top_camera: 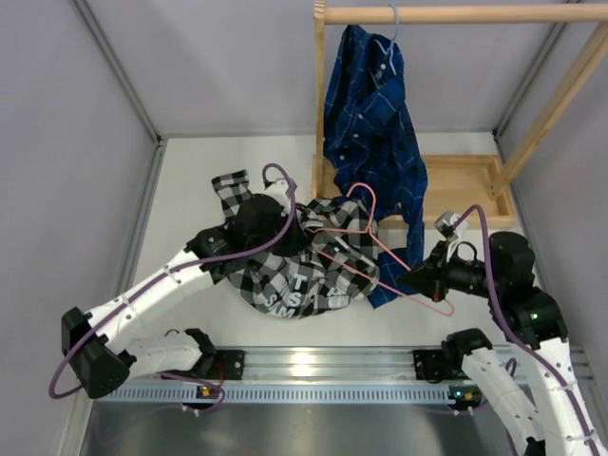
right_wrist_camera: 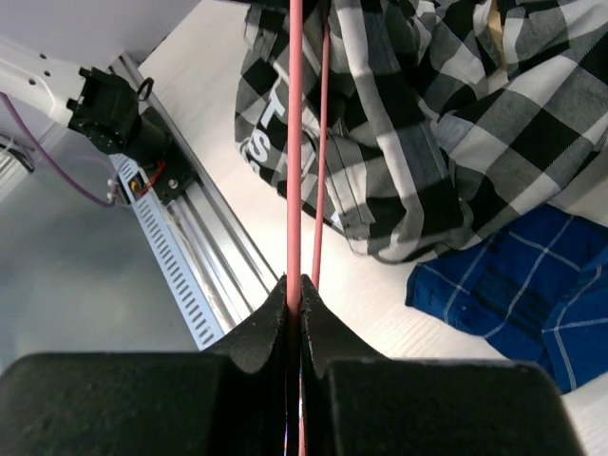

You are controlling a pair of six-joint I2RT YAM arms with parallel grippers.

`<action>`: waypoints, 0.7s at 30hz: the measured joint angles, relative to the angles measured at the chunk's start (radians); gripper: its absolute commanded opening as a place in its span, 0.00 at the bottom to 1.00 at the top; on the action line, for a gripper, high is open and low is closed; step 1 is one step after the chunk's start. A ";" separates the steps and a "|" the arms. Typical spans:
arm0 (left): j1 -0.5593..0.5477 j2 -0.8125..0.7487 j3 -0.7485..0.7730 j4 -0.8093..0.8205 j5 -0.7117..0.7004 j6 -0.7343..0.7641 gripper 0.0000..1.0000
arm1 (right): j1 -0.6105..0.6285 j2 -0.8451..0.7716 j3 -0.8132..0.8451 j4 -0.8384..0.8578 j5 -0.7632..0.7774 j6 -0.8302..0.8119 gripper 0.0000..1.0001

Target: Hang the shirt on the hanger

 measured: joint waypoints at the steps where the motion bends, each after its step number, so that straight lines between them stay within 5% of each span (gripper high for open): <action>1: -0.002 0.000 0.000 0.010 0.045 0.010 0.00 | 0.000 0.017 0.000 0.024 -0.011 0.013 0.00; 11: -0.067 -0.029 0.127 -0.010 0.327 0.168 0.00 | 0.079 0.129 -0.079 0.349 -0.183 0.179 0.00; 21: -0.084 -0.049 0.274 -0.150 0.283 0.249 0.00 | 0.406 0.254 -0.152 0.699 0.035 0.267 0.00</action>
